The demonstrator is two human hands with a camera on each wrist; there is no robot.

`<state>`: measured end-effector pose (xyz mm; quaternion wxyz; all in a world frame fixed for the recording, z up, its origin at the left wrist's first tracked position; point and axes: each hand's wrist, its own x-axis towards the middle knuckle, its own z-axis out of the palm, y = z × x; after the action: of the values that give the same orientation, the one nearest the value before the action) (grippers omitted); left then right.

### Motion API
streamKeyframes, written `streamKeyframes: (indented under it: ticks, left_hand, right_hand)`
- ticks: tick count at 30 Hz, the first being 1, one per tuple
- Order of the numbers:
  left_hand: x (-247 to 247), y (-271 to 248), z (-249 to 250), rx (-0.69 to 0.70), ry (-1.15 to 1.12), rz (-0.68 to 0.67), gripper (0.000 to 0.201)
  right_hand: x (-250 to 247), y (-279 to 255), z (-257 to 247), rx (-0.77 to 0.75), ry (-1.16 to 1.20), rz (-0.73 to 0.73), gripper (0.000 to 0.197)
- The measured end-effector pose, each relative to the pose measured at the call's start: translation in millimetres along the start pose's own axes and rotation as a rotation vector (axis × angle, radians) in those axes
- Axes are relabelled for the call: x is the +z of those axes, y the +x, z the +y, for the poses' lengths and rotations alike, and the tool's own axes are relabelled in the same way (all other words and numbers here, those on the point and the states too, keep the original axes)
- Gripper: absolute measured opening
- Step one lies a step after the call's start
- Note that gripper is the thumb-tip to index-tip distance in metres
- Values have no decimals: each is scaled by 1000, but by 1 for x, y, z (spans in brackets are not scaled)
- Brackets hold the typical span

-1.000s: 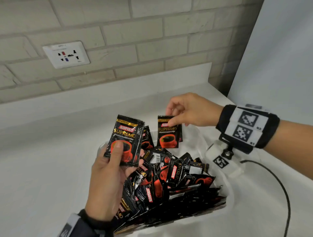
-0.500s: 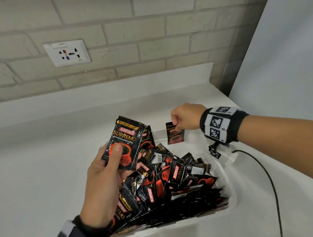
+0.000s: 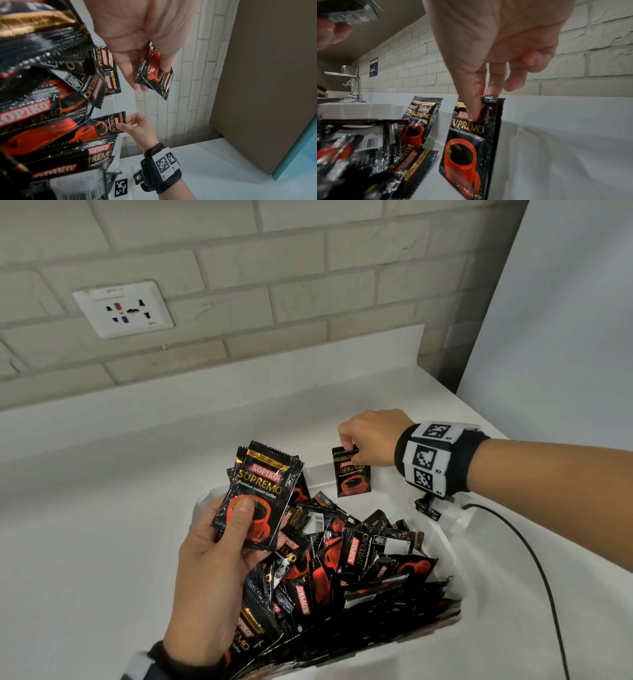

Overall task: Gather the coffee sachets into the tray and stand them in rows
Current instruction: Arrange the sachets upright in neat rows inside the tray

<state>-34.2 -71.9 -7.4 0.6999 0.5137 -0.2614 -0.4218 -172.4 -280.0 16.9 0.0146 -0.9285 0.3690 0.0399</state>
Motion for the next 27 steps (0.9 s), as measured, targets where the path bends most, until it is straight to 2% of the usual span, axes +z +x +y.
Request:
streamKeyframes:
  ticks: [2, 6, 9, 12, 14, 16, 19, 23, 27]
  left_hand:
    - [0, 0, 0, -2, 0, 2, 81]
    - [1, 1, -1, -3, 7, 5, 75]
    - [4, 1, 0, -4, -6, -1, 69]
    - [9, 2, 0, -1, -9, 6, 65]
    - [13, 2, 1, 3, -16, 9, 66]
    - [18, 2, 1, 12, -17, 7, 72]
    - [22, 1, 2, 42, 3, 10, 77]
    - [13, 1, 3, 71, 31, 27, 60]
    - [9, 2, 4, 85, -14, 61, 66]
  right_hand:
    - [1, -1, 0, -10, -12, 9, 9]
    - [-3, -4, 1, -15, -23, 39, 23]
    - [-18, -10, -2, -17, 54, 133, 24]
    - [-35, -21, -17, -63, 503, 178, 20]
    - [-45, -31, -32, -122, 807, 90, 21]
    - [-48, -40, -43, -143, 931, -31, 19]
    - [-46, -42, -45, -150, 957, -89, 17]
    - [-50, -39, -30, -81, 956, -32, 16]
    - [-55, -36, -15, -63, 883, 1, 17]
